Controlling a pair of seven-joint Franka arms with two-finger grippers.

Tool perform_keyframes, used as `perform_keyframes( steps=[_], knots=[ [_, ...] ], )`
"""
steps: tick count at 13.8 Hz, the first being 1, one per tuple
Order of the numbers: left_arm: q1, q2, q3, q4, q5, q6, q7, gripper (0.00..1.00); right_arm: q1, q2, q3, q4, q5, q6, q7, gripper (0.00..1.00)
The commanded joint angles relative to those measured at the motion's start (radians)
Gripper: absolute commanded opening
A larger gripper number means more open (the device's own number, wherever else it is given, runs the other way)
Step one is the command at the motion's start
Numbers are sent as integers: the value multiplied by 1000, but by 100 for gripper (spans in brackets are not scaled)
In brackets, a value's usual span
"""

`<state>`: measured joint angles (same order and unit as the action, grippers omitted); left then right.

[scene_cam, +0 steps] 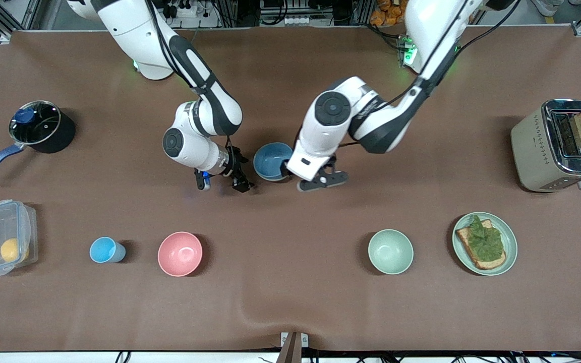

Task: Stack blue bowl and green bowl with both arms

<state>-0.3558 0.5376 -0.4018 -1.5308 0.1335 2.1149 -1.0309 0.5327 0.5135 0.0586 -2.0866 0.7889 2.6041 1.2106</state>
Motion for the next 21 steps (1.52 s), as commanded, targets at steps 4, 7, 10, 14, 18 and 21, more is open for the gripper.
perform_keyframes(
  steps=[4,7,10,14,18,21],
  knots=[
    [193,-68,-6,129,15,-237,178,100,-3,-23,-3,2,12,-24,-5,100],
    [300,-125,-9,129,12,-283,331,100,-17,-56,-22,3,-12,-114,-5,100],
    [398,-169,-14,127,6,-366,454,100,-36,-99,-52,5,-75,-218,-3,100],
    [440,-261,-12,107,3,-438,529,100,-141,-176,-60,31,-256,-436,-3,100],
    [471,-376,10,69,-8,-542,675,100,-267,-228,-57,137,-400,-701,-67,100],
    [419,-458,127,29,-44,-598,782,100,-382,-236,-62,244,-424,-912,-234,100]
  ],
)
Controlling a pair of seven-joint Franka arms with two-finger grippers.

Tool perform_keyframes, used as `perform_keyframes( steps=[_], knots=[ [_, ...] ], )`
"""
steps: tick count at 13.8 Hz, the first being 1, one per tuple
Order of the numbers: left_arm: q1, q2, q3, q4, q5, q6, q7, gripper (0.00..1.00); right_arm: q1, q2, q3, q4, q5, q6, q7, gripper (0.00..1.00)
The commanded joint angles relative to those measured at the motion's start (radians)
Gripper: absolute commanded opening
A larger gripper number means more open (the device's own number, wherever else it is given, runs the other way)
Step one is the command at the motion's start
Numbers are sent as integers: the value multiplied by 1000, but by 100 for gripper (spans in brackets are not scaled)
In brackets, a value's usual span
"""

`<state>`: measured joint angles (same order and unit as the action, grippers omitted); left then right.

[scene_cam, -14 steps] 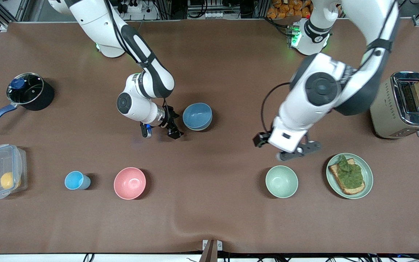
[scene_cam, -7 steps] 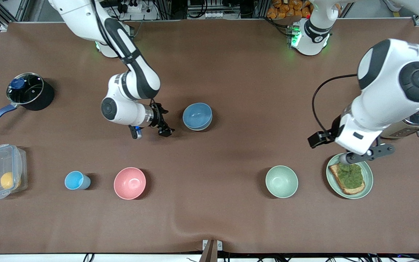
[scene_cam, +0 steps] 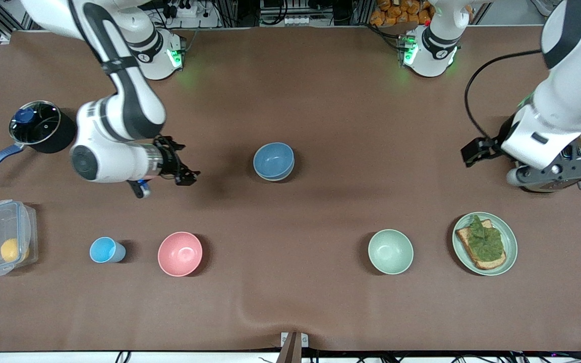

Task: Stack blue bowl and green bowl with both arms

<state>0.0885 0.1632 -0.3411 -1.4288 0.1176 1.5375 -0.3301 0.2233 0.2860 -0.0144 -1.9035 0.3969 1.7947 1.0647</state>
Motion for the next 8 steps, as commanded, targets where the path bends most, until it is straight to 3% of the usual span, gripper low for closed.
perform_keyframes(
  steps=[1,5,8],
  knots=[
    [-42,-120,100,-97,-32,-40,132,100,-111,-8,11,99,-59,-162,-136,100],
    [-197,-172,289,-150,-50,-47,186,100,-182,-59,17,207,-242,-259,-306,100],
    [-187,-163,298,-145,-122,-20,184,100,-226,-136,17,231,-276,-262,-707,100]
  ],
)
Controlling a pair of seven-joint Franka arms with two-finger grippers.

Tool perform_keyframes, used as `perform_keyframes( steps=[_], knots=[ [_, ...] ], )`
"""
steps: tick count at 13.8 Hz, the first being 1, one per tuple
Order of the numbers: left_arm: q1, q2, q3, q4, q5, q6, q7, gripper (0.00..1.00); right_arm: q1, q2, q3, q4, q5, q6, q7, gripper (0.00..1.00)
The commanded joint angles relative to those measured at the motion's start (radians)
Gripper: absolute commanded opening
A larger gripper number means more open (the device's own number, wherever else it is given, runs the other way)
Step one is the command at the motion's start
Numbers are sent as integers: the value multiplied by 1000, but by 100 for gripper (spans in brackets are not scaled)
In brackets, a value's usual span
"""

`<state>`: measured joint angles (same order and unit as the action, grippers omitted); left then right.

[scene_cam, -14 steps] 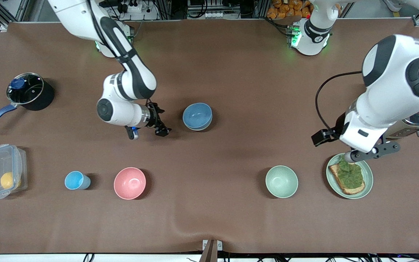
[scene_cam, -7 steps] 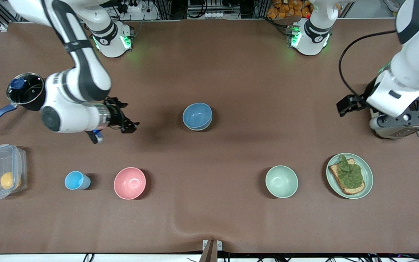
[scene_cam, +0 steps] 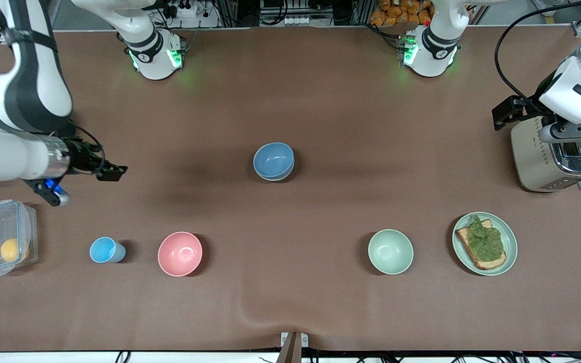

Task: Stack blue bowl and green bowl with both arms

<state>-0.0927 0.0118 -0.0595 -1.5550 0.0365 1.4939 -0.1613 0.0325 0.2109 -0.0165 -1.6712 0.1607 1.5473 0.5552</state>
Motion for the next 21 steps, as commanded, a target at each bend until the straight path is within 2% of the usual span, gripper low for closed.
perform_keyframes(
  steps=[1,3,5,9,11,21],
  knots=[
    [-4,-12,17,-20,-47,44,16,100,-52,-80,20,-1,-44,-15,-312,100],
    [-4,-9,17,-16,-53,49,16,100,-74,-122,20,11,-52,-13,-402,100],
    [-4,-18,17,-14,-53,49,19,100,-85,-163,21,25,-73,-16,-406,100],
    [-5,-33,15,-1,-52,48,72,100,-94,-188,33,90,-90,-114,-422,100],
    [-7,-35,14,1,-38,65,77,100,-103,-209,36,103,-92,-115,-423,100],
    [10,-26,20,18,-30,72,118,100,-109,-215,35,145,-95,-87,-426,100]
  ],
)
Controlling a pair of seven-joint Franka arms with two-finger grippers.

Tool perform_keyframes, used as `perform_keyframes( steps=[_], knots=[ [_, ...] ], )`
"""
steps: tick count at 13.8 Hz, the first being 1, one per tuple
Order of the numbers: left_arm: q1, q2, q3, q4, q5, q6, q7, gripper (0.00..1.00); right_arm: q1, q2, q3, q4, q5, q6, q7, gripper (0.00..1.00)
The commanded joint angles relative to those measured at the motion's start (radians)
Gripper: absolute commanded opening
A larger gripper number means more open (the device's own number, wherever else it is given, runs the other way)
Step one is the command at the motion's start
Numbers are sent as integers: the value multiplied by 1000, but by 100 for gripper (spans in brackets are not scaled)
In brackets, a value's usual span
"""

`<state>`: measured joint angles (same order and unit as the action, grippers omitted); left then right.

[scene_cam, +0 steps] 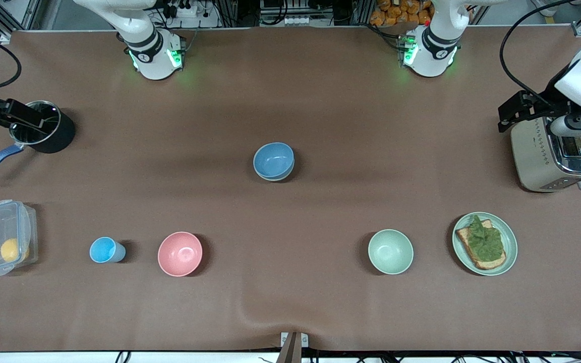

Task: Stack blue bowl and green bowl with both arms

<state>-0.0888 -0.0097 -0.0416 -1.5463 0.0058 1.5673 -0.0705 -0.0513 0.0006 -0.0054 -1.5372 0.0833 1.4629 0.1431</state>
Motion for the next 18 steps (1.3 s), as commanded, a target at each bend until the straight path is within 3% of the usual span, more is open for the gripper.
perform_keyframes(
  steps=[1,18],
  knots=[
    [1,-3,-3,9,11,-1,12,100,-27,-5,24,11,-17,-4,-14,100],
    [11,25,0,6,13,-16,28,100,-19,15,27,-9,-37,-22,-13,100]
  ],
)
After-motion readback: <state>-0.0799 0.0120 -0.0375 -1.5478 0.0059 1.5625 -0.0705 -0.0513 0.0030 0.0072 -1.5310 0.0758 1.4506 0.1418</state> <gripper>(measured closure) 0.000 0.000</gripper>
